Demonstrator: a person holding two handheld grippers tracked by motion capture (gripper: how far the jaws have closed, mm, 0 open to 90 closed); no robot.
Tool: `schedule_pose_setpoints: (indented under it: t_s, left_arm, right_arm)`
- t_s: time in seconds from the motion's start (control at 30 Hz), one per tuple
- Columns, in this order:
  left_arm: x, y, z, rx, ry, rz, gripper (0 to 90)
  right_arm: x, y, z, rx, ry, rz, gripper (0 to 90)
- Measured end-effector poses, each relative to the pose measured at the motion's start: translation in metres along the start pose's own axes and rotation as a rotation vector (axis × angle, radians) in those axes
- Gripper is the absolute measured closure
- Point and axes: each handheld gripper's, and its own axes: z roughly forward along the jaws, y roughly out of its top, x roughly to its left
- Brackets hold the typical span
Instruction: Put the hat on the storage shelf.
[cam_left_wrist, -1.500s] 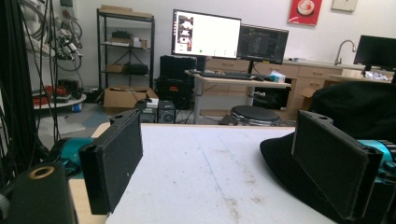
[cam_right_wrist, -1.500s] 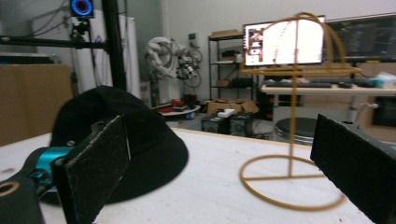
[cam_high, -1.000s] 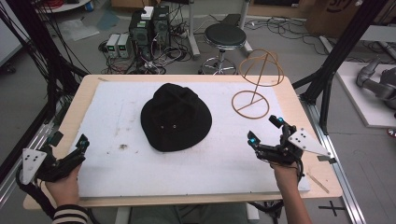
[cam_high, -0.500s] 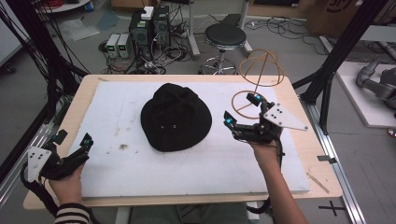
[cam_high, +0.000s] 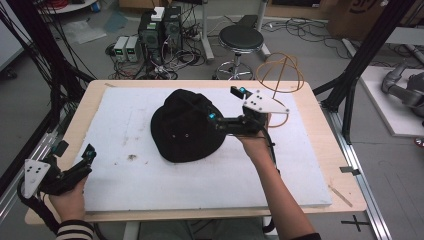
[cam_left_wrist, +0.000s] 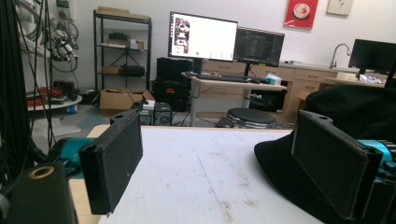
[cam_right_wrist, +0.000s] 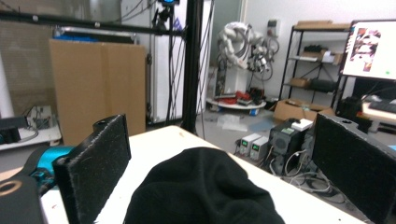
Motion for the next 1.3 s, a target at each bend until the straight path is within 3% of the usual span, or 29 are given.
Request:
schedule_pose_setpoints:
  t_s: [0.47,0.67,0.83,1.1,1.3]
  left_arm:
    - [0.006,-0.001,-0.005,0.001,0.01,-0.009,16.7]
    - [0.008,-0.001,-0.008,0.002,0.011,-0.011,16.7]
    - [0.009,-0.001,-0.01,0.001,0.013,-0.011,16.7]
    - [0.01,0.0,-0.012,-0.001,0.018,-0.01,16.7]
    - [0.009,0.0,-0.013,-0.001,0.019,-0.01,16.8]
  right_arm:
    - [0.008,-0.026,0.068,0.13,0.031,0.021,5.4]
    - [0.009,-0.038,0.088,0.177,0.007,0.023,8.5]
    - [0.01,-0.045,0.097,0.223,-0.027,0.027,12.0]
    - [0.007,-0.049,0.101,0.272,-0.032,0.036,17.1]
    - [0.008,-0.051,0.102,0.293,-0.043,0.044,30.7]
